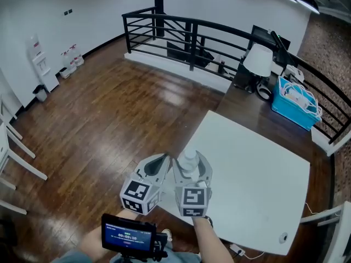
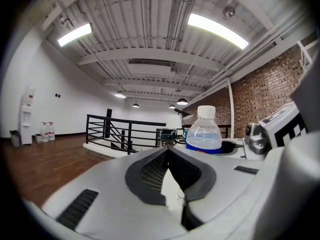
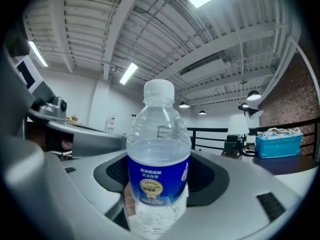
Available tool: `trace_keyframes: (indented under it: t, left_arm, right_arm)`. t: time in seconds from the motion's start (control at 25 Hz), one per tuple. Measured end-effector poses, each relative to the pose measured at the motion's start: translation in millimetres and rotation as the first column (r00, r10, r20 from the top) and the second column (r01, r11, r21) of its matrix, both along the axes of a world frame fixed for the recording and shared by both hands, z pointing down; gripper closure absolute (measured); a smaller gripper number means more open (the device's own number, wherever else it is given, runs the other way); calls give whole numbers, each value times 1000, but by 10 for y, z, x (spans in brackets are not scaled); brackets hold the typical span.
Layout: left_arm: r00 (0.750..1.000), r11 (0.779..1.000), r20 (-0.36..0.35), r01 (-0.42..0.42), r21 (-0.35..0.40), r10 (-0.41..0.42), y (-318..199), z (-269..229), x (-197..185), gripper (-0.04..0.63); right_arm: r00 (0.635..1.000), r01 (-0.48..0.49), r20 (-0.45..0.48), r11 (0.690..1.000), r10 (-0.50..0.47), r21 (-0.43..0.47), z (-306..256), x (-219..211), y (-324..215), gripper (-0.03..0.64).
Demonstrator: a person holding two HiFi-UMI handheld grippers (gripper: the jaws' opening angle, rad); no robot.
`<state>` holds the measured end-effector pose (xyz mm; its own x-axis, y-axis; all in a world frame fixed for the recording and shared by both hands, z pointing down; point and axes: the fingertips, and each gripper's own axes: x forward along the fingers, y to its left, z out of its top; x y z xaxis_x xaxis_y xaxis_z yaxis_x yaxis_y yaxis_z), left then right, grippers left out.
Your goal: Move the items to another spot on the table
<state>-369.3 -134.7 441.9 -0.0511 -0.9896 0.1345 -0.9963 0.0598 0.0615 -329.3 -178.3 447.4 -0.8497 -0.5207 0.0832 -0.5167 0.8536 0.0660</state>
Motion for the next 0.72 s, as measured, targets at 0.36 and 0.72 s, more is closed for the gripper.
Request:
trace_keyframes:
  t: [0.36, 0.72]
  left_arm:
    - [1000, 999, -18, -4, -48, 3, -72, 316, -172, 584]
    - [1000, 998, -21, -9, -68, 8, -157, 495, -191, 584]
  right_arm:
    - [999, -3, -49, 999, 0, -55, 581, -163, -36, 326]
    - [999, -8, -32, 999, 7, -47, 667, -168, -71, 307]
